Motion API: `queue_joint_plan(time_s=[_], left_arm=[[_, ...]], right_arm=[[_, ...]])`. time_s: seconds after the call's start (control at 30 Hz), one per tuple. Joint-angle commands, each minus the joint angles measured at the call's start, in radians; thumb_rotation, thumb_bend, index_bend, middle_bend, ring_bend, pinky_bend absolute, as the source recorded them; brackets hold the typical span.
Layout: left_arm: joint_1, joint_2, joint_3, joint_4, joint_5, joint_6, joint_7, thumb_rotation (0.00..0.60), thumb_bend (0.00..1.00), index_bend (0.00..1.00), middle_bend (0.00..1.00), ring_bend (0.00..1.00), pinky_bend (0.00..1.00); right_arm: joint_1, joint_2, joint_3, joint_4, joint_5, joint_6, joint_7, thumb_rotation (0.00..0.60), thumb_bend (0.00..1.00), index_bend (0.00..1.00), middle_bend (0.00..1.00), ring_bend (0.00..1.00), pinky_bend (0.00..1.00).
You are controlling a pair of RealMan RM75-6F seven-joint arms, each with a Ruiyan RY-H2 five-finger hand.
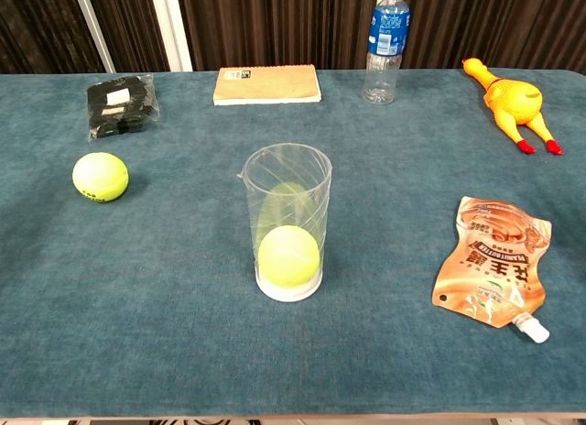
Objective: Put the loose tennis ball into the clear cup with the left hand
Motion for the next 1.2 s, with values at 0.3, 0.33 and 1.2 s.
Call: queue_joint_plan(time_s=[0.3, 0.33, 1.2], left_arm=[[0.000, 0.002, 0.000, -0.001, -0.001, 0.000, -0.001, 0.600, 0.06, 0.17, 0.07, 0.07, 0.12], [0.000, 0.001, -0.001, -0.001, -0.001, 0.000, -0.001, 0.600, 0.06, 0.17, 0.07, 0.07, 0.12], [-0.222, 0.004, -0.047, 0.027, -0.012, -0.303, 0.033, 0.600, 0.04, 0.16, 0.07, 0.07, 0.12]], right_arm=[[0.000, 0.000, 0.000, 0.000, 0.000, 0.000, 0.000, 0.600, 0.35, 0.11, 0.00, 0.01, 0.00], [0.000, 0.000, 0.000, 0.000, 0.000, 0.000, 0.000, 0.600, 0.35, 0.11, 0.00, 0.01, 0.00], [-0.002, -0.002, 0.006, 0.002, 0.016, 0.000, -0.011, 0.600, 0.35, 0.11, 0.00, 0.01, 0.00]])
